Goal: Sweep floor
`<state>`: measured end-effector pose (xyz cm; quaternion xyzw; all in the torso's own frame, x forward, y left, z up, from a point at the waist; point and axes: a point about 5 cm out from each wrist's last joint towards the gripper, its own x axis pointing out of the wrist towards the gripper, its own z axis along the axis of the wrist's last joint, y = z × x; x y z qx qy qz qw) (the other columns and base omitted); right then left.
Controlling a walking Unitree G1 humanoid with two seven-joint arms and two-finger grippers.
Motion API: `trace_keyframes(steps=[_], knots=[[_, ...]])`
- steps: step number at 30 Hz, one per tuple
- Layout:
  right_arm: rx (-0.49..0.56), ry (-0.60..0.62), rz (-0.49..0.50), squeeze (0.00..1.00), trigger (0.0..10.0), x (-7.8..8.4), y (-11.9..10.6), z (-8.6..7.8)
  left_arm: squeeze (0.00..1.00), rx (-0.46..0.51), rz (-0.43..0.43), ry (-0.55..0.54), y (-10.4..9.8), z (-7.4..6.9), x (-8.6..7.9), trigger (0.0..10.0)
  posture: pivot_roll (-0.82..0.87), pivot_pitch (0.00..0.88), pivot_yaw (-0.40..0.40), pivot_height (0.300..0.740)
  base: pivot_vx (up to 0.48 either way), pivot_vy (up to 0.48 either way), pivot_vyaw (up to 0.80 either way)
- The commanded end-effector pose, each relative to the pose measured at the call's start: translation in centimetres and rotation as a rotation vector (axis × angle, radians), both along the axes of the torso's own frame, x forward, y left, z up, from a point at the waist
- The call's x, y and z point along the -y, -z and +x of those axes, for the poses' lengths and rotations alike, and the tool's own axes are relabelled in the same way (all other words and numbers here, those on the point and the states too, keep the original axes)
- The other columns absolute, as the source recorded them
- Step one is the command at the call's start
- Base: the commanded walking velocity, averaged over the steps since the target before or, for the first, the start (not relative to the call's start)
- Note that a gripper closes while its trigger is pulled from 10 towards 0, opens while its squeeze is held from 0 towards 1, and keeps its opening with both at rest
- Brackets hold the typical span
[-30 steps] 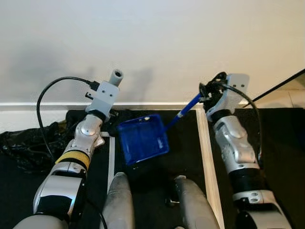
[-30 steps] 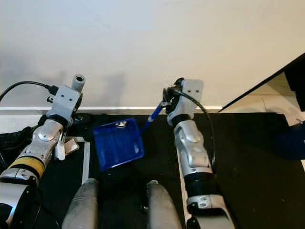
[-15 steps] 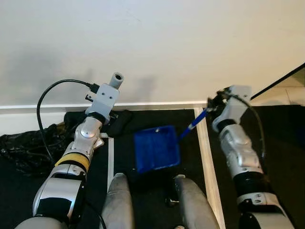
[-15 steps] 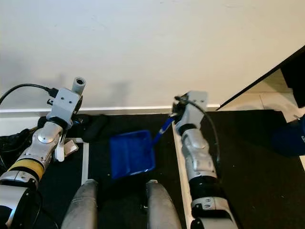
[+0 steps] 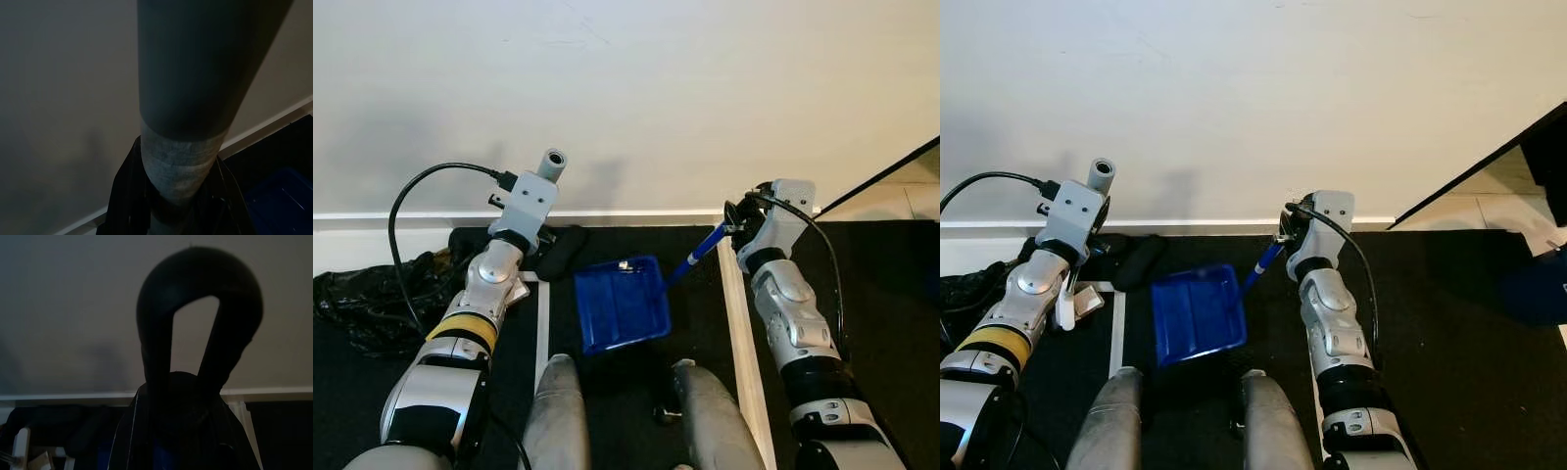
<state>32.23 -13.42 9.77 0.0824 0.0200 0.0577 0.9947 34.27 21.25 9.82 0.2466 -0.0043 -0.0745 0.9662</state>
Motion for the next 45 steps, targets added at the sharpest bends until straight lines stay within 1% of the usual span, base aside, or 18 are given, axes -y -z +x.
trace_keyframes(steps=[1, 7, 9, 10, 12, 16, 17, 18, 24, 27, 30, 31, 32, 33, 38, 42, 45], knots=[[-0.015, 0.002, 0.010, 0.00, 10.0, -0.1, 0.8, -0.5, 0.00, -0.028, 0.017, 0.001, 0.7, -0.5, -0.4, 10.0, 0.01, 0.257, -0.115, 0.740, 0.000, 0.000, 0.00], [-0.035, -0.011, -0.003, 0.00, 10.0, -1.4, 1.9, -0.8, 0.00, -0.032, 0.020, 0.000, 0.8, -0.5, -0.5, 10.0, 0.01, 0.263, -0.115, 0.740, 0.000, 0.000, 0.00], [-0.058, -0.012, -0.035, 0.00, 10.0, -2.0, 2.6, -1.1, 0.00, -0.038, 0.024, 0.000, 0.8, -0.5, -0.5, 10.0, 0.01, 0.264, -0.116, 0.740, 0.000, 0.000, 0.00], [-0.058, -0.012, -0.035, 0.00, 10.0, -2.0, 2.6, -1.1, 0.00, -0.038, 0.024, 0.000, 0.8, -0.5, -0.5, 10.0, 0.01, 0.264, -0.116, 0.740, 0.000, 0.000, 0.00], [-0.066, -0.019, -0.076, 0.00, 10.0, -2.6, 3.0, -1.2, 0.00, -0.041, 0.025, 0.001, 0.9, -0.5, -0.5, 10.0, 0.01, 0.267, -0.117, 0.740, 0.000, 0.000, 0.00], [-0.055, -0.018, -0.137, 0.00, 10.0, -3.3, 2.9, -1.0, 0.00, -0.043, 0.028, 0.006, 0.8, -0.4, -0.3, 10.0, 0.01, 0.275, -0.121, 0.740, 0.000, 0.000, 0.00], [-0.028, -0.008, -0.161, 0.00, 10.0, -3.4, 2.3, -0.6, 0.00, -0.043, 0.029, 0.007, 0.8, -0.4, -0.2, 10.0, 0.01, 0.275, -0.122, 0.740, 0.000, 0.000, 0.00], [-0.028, -0.008, -0.161, 0.00, 10.0, -3.4, 2.3, -0.6, 0.00, -0.043, 0.029, 0.007, 0.8, -0.4, -0.2, 10.0, 0.01, 0.275, -0.122, 0.740, 0.000, 0.000, 0.00], [0.036, 0.026, -0.181, 0.00, 10.0, -3.0, 0.6, 0.6, 0.00, -0.041, 0.028, 0.007, 0.8, -0.3, -0.3, 10.0, 0.00, 0.272, -0.122, 0.740, 0.000, 0.000, 0.00], [0.039, 0.036, -0.186, 0.00, 10.0, -2.5, 0.2, 1.0, 0.00, -0.041, 0.027, 0.006, 0.7, -0.3, -0.2, 10.0, 0.00, 0.268, -0.124, 0.740, 0.000, 0.000, 0.00], [0.016, 0.038, -0.191, 0.00, 10.0, -2.3, 0.5, 1.1, 0.00, -0.040, 0.027, 0.006, 0.7, -0.3, -0.2, 10.0, 0.00, 0.268, -0.124, 0.740, 0.000, 0.000, 0.00], [-0.008, 0.034, -0.197, 0.00, 10.0, -2.2, 0.8, 1.0, 0.00, -0.040, 0.026, 0.006, 0.7, -0.2, -0.2, 10.0, 0.00, 0.265, -0.126, 0.740, 0.000, 0.000, 0.00], [-0.049, 0.015, -0.225, 0.00, 10.0, -2.0, 1.5, 0.7, 0.00, -0.040, 0.024, 0.007, 0.7, -0.2, -0.1, 10.0, 0.00, 0.264, -0.126, 0.740, 0.000, 0.000, 0.00], [-0.063, 0.016, -0.228, 0.00, 10.0, -1.9, 1.8, 0.6, 0.00, -0.041, 0.024, 0.007, 0.7, -0.2, -0.1, 10.0, 0.00, 0.264, -0.126, 0.740, 0.000, 0.000, 0.00], [-0.083, 0.025, -0.246, 0.00, 10.0, -1.2, 2.4, 0.2, 0.00, -0.042, 0.023, 0.009, 0.7, -0.2, -0.1, 10.0, 0.00, 0.262, -0.125, 0.740, 0.000, 0.000, 0.00], [-0.114, 0.050, -0.262, 0.00, 10.0, 0.4, 3.1, -0.2, 0.00, -0.043, 0.023, 0.012, 0.8, -0.2, -0.1, 10.0, 0.00, 0.259, -0.120, 0.740, 0.000, 0.000, 0.00], [-0.123, 0.051, -0.273, 0.00, 10.0, 0.7, 3.2, -0.3, 0.00, -0.043, 0.022, 0.013, 0.7, -0.2, -0.1, 10.0, 0.00, 0.258, -0.119, 0.740, 0.000, 0.000, 0.00]])
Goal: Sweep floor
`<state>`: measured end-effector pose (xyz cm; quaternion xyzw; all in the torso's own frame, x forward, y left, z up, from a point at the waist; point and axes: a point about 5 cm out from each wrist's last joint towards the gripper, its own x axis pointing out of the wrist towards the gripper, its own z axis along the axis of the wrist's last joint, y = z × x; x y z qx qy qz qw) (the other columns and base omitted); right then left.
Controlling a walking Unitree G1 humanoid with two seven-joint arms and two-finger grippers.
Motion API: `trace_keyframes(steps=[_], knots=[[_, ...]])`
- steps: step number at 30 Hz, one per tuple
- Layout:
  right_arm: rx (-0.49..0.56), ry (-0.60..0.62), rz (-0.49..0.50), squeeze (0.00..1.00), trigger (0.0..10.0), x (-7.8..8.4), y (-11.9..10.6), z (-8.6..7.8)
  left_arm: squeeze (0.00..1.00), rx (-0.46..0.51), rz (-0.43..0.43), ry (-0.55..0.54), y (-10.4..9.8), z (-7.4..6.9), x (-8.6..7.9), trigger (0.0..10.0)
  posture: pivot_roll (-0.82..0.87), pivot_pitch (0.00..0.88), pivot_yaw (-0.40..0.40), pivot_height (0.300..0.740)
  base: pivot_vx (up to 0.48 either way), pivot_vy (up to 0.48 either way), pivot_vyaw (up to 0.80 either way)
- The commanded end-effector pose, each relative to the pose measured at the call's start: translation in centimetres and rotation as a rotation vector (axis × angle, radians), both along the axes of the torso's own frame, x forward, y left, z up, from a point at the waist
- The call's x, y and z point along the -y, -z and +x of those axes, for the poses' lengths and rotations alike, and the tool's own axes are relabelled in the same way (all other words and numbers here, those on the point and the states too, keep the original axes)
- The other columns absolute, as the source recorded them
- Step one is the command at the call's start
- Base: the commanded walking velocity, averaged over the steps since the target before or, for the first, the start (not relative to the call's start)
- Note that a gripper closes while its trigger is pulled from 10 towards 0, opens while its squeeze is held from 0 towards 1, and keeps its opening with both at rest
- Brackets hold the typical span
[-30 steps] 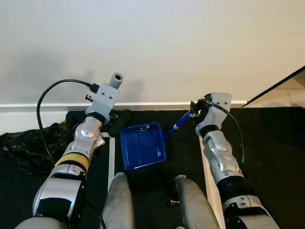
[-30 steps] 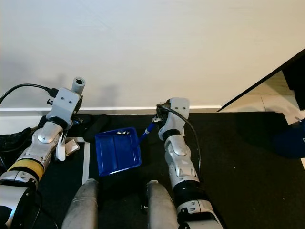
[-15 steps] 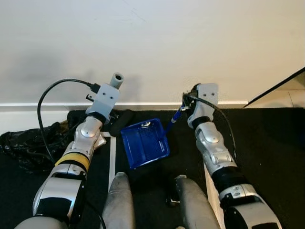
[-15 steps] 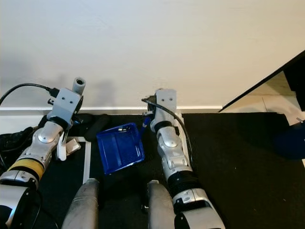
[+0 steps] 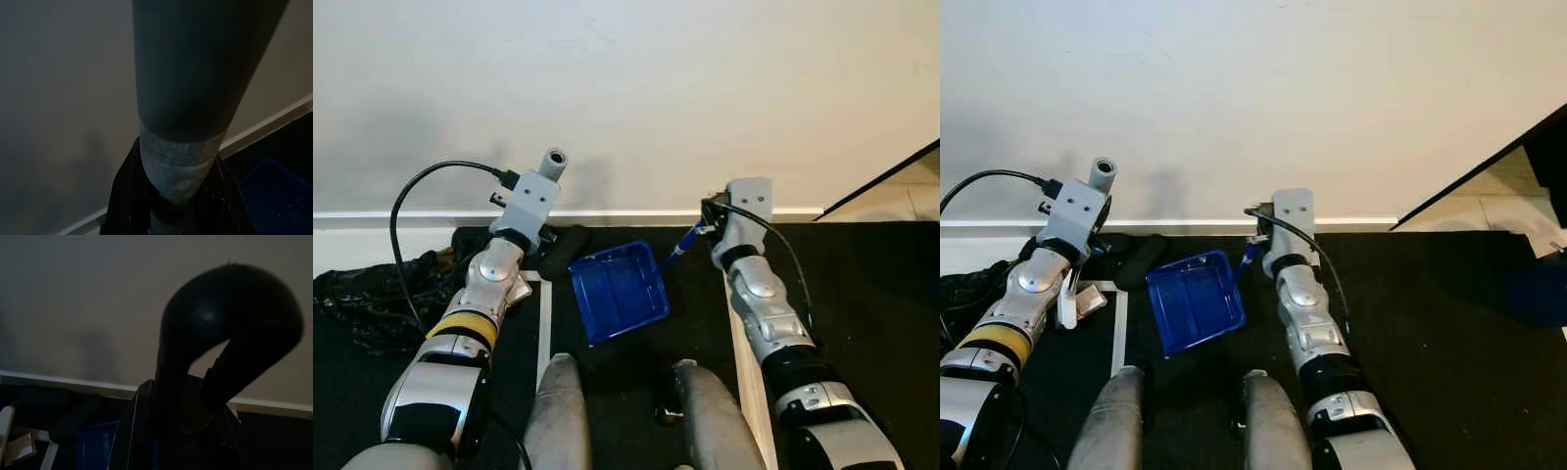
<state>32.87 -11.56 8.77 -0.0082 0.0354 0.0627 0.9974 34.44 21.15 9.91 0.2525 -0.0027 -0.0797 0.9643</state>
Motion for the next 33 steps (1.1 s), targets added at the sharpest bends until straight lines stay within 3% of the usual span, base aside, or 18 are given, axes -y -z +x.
trace_keyframes(steps=[1, 5, 7, 17, 20, 24, 33], knots=[[-0.108, 0.081, -0.105, 0.00, 10.0, 3.2, 2.3, -0.9, 0.00, -0.038, 0.008, 0.004, 0.8, -0.3, -0.1, 10.0, 0.00, 0.255, -0.118, 0.740, 0.000, 0.000, 0.00], [-0.114, 0.091, -0.111, 0.00, 10.0, 3.9, 2.1, -0.8, 0.00, -0.037, 0.006, 0.006, 0.7, -0.3, -0.1, 10.0, 0.00, 0.251, -0.119, 0.740, 0.000, 0.000, 0.00], [-0.115, 0.099, -0.120, 0.00, 10.0, 5.3, 1.6, -0.7, 0.00, -0.033, 0.005, 0.005, 0.6, -0.2, 0.0, 10.0, 0.00, 0.243, -0.120, 0.740, 0.000, 0.000, 0.00], [-0.116, 0.125, -0.135, 0.00, 10.0, 7.5, 1.1, -1.0, 0.00, -0.030, 0.006, -0.006, 0.5, -0.2, -0.3, 10.0, -0.01, 0.217, -0.124, 0.740, 0.000, 0.000, 0.00], [-0.120, 0.129, -0.130, 0.00, 10.0, 7.2, 1.4, -1.0, 0.00, -0.031, 0.006, -0.007, 0.6, -0.2, -0.3, 10.0, -0.01, 0.216, -0.123, 0.740, 0.000, 0.000, 0.00], [-0.142, 0.130, -0.017, 0.00, 10.0, 5.3, 2.2, -1.1, 0.00, -0.032, 0.007, -0.001, 0.6, -0.1, -0.1, 10.0, 0.00, 0.224, -0.120, 0.740, 0.000, 0.000, 0.00], [-0.122, 0.094, 0.140, 0.00, 10.0, 2.9, 1.4, -0.7, 0.00, -0.031, 0.012, -0.003, 0.5, -0.2, -0.4, 10.0, 0.01, 0.236, -0.120, 0.740, 0.000, 0.000, 0.00]])
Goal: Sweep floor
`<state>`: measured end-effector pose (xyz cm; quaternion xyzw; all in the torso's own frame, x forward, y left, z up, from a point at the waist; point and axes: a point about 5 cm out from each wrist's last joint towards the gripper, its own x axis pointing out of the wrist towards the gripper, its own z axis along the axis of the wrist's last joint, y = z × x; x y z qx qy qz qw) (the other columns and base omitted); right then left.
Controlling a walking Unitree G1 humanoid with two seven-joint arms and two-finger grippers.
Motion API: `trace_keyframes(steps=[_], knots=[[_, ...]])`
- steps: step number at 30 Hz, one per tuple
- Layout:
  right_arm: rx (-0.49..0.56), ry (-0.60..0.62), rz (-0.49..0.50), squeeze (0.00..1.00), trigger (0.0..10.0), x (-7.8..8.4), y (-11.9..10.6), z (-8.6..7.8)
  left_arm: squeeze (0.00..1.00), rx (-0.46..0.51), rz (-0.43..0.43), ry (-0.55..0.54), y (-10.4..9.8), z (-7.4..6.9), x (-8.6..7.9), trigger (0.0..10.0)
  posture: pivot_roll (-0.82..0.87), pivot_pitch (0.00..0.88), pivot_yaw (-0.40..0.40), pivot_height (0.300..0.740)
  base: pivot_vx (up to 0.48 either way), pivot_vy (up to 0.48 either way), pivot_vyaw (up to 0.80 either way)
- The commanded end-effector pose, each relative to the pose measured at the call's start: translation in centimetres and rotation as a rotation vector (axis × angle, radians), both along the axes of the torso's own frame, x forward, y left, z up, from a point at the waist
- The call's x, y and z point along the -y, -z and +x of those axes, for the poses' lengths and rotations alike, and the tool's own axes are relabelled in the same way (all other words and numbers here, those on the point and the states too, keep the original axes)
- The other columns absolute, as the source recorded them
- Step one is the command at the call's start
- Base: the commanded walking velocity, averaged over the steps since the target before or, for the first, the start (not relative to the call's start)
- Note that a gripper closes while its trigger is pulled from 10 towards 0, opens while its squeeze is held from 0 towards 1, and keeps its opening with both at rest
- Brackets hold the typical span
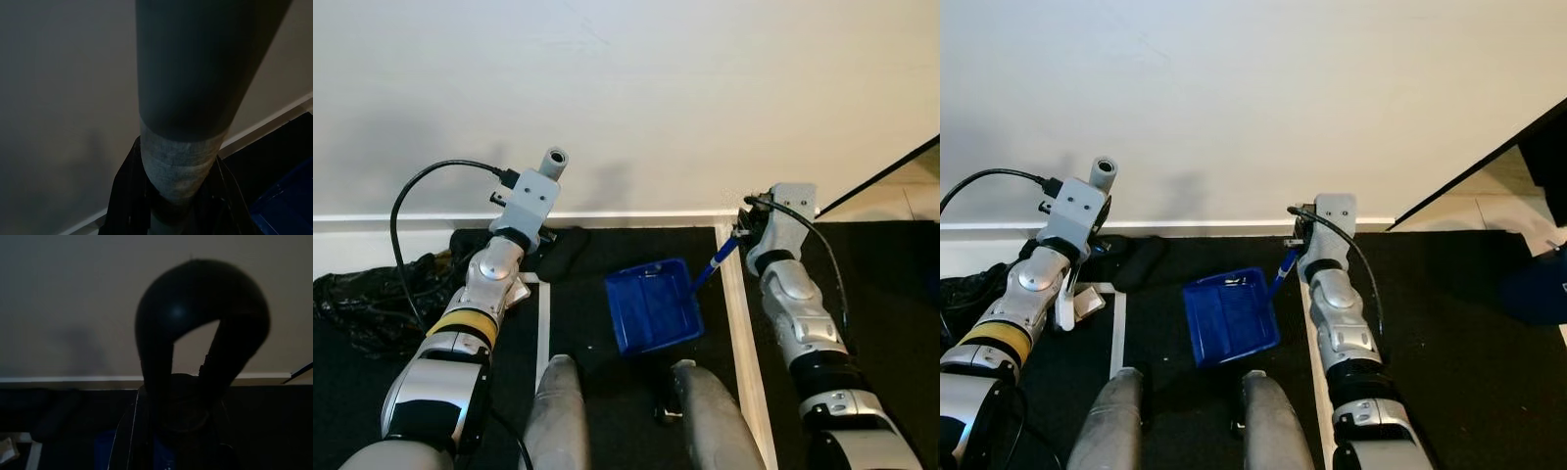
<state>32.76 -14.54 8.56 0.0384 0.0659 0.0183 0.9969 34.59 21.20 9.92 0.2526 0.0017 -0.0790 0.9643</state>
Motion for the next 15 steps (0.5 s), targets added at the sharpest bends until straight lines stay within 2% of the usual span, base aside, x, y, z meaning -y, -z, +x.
trace_keyframes(steps=[1, 6, 8, 12, 15], knots=[[-0.045, 0.000, 0.066, 0.00, 10.0, -0.2, 1.1, -0.6, 0.00, -0.024, 0.011, 0.001, 0.5, -0.3, -0.3, 10.0, 0.01, 0.236, -0.120, 0.740, 0.000, 0.000, 0.00], [-0.032, -0.002, 0.078, 0.00, 10.0, -0.4, 1.0, -0.6, 0.00, -0.033, 0.010, 0.004, 0.7, -0.4, -0.2, 10.0, 0.01, 0.240, -0.121, 0.740, 0.000, 0.000, 0.00], [-0.041, -0.016, 0.057, 0.00, 10.0, -0.6, 1.2, -0.6, 0.00, -0.068, 0.018, 0.029, 1.5, -0.5, 0.8, 10.0, 0.00, 0.245, -0.125, 0.740, 0.000, 0.000, 0.00], [-0.045, -0.024, 0.046, 0.00, 10.0, -0.8, 1.3, -0.6, 0.00, -0.091, 0.024, 0.046, 2.1, -0.7, 1.4, 10.0, -0.01, 0.252, -0.133, 0.740, 0.000, 0.000, 0.00], [-0.063, -0.075, 0.016, 0.00, 10.0, -2.0, 1.3, -0.7, 0.00, -0.203, 0.081, 0.171, 4.6, -1.7, 4.3, 10.0, -0.04, 0.277, -0.141, 0.740, 0.000, 0.000, 0.00]])
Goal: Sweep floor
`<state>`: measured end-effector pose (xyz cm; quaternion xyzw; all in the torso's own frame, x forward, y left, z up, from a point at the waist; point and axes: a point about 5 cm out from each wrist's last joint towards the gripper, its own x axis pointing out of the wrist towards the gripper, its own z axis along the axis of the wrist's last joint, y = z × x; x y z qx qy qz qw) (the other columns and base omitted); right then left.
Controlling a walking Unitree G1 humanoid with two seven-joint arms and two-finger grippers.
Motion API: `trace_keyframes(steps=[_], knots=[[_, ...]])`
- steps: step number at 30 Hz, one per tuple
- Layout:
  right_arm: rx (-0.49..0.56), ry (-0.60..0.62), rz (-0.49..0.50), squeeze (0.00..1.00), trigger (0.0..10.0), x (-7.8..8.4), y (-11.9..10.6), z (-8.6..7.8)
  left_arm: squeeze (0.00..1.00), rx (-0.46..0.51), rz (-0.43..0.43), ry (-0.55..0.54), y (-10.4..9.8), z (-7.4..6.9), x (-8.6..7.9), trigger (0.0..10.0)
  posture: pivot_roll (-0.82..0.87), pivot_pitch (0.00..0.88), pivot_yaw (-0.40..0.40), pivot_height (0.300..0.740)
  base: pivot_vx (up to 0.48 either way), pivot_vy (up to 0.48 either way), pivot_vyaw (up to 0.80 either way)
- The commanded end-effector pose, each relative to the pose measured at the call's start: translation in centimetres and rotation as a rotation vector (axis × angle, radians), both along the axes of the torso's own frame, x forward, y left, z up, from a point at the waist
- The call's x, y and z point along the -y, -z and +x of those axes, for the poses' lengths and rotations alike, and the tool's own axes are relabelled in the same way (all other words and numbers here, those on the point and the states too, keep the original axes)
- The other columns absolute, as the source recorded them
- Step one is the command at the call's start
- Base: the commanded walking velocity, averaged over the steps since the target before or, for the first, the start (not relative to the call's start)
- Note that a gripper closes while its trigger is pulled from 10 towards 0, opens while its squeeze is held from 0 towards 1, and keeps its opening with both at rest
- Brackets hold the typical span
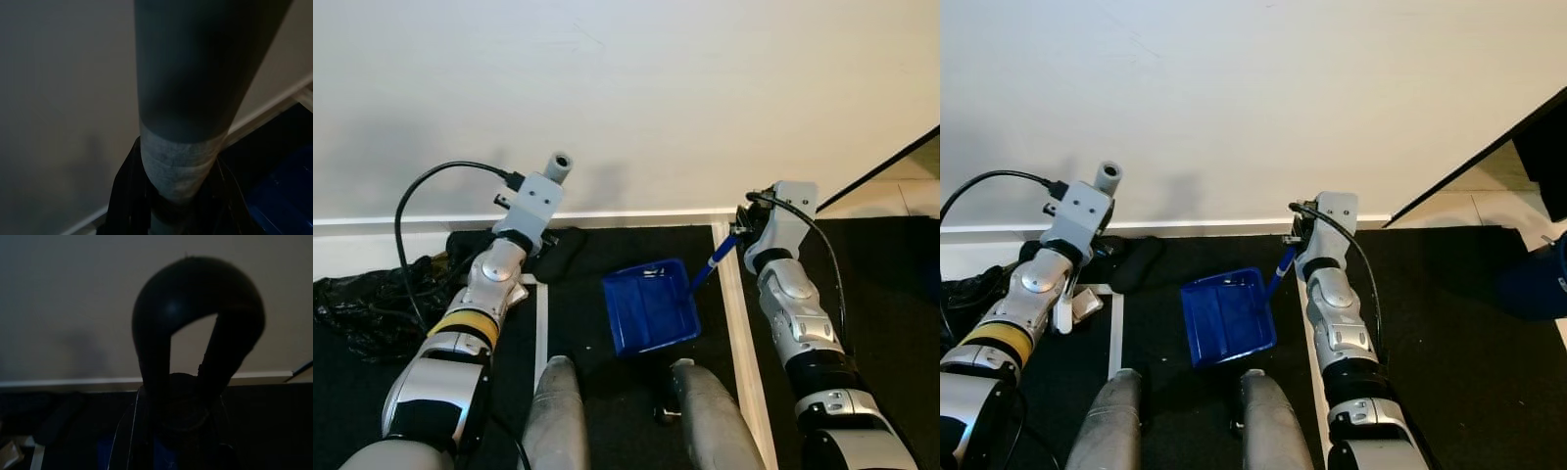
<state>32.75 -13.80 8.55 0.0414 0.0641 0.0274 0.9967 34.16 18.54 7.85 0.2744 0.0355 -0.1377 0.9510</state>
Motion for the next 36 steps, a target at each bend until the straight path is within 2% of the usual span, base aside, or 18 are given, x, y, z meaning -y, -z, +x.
trace_keyframes(steps=[1, 3, 9, 12, 13, 14, 16, 18, 20, 22, 23, 26, 30, 32, 33, 36], knots=[[-0.067, -0.057, 0.008, 0.00, 10.0, -1.2, 1.3, -0.7, 0.00, -0.112, 0.030, 0.071, 2.5, -1.2, 1.7, 10.0, -0.04, 0.277, -0.141, 0.740, 0.000, 0.000, 0.00], [-0.068, -0.075, 0.001, 0.00, 10.0, -1.6, 1.2, -0.7, 0.00, -0.160, 0.088, 0.158, 3.5, -1.9, 2.9, 10.0, -0.05, 0.290, -0.141, 0.740, 0.000, 0.000, 0.00], [-0.071, -0.070, -0.006, 0.00, 10.0, -1.4, 1.2, -0.7, 0.00, -0.183, 0.079, 0.222, 4.0, -2.2, 4.6, 10.0, -0.05, 0.295, -0.141, 0.740, 0.000, 0.000, 0.00], [-0.086, -0.049, -0.021, 0.00, 10.0, -0.7, 1.6, -0.9, 0.00, -0.170, -0.046, 0.239, 3.3, -1.8, 7.1, 10.0, -0.04, 0.299, -0.139, 0.740, 0.000, 0.000, 0.00], [-0.088, -0.043, -0.024, 0.00, 10.0, -0.5, 1.7, -0.9, 0.00, -0.165, -0.083, 0.238, 3.1, -1.7, 7.7, 10.0, -0.04, 0.299, -0.139, 0.740, 0.000, 0.000, 0.00], [-0.088, -0.043, -0.024, 0.00, 10.0, -0.5, 1.7, -0.9, 0.00, -0.165, -0.083, 0.238, 3.1, -1.7, 7.7, 10.0, -0.04, 0.299, -0.139, 0.740, 0.000, 0.000, 0.00], [-0.097, -0.026, -0.034, 0.00, 10.0, 0.1, 1.9, -1.0, 0.00, -0.137, -0.178, 0.231, 2.0, -1.1, 9.3, 10.0, -0.04, 0.297, -0.138, 0.740, 0.000, 0.000, 0.00], [-0.105, -0.006, -0.043, 0.00, 10.0, 0.9, 2.2, -1.1, 0.00, -0.080, -0.365, 0.220, -0.5, -0.1, 12.6, 10.0, -0.03, 0.298, -0.134, 0.740, 0.000, 0.000, 0.00], [-0.107, -0.004, -0.044, 0.00, 10.0, 1.0, 2.2, -1.2, 0.00, -0.062, -0.416, 0.223, -1.4, 0.2, 13.6, 10.0, -0.03, 0.298, -0.134, 0.740, 0.000, 0.000, 0.00], [-0.108, -0.001, -0.049, 0.00, 10.0, 1.1, 2.3, -1.3, 0.00, 0.007, -0.475, 0.217, -3.4, 0.8, 15.0, 10.0, -0.03, 0.298, -0.134, 0.740, 0.000, 0.000, 0.00], [-0.108, -0.001, -0.049, 0.00, 10.0, 1.1, 2.3, -1.3, 0.00, 0.007, -0.475, 0.217, -3.4, 0.8, 15.0, 10.0, -0.03, 0.298, -0.134, 0.740, 0.000, 0.000, 0.00], [-0.109, 0.000, -0.051, 0.00, 10.0, 1.2, 2.4, -1.3, 0.00, 0.085, -0.537, 0.185, -5.9, 1.7, 15.8, 10.0, -0.03, 0.293, -0.133, 0.740, 0.000, 0.000, 0.00], [-0.111, -0.003, -0.051, 0.00, 10.0, 1.1, 2.5, -1.4, 0.00, 0.185, -0.590, 0.161, -9.1, 2.9, 15.9, 10.0, -0.03, 0.284, -0.132, 0.740, 0.000, 0.000, 0.00], [-0.111, -0.003, -0.051, 0.00, 10.0, 1.1, 2.5, -1.5, 0.00, 0.197, -0.596, 0.159, -9.5, 3.1, 15.9, 10.0, -0.03, 0.284, -0.132, 0.740, 0.000, 0.000, 0.00], [-0.112, -0.008, -0.049, 0.00, 10.0, 0.9, 2.6, -1.5, 0.00, 0.223, -0.590, 0.166, -10.2, 3.4, 15.2, 10.0, -0.02, 0.277, -0.129, 0.740, 0.000, 0.000, 0.00], [-0.113, -0.010, -0.047, 0.00, 10.0, 0.8, 2.7, -1.5, 0.00, 0.229, -0.582, 0.183, -10.4, 3.5, 14.5, 10.0, -0.02, 0.270, -0.126, 0.740, 0.000, 0.000, 0.00]])
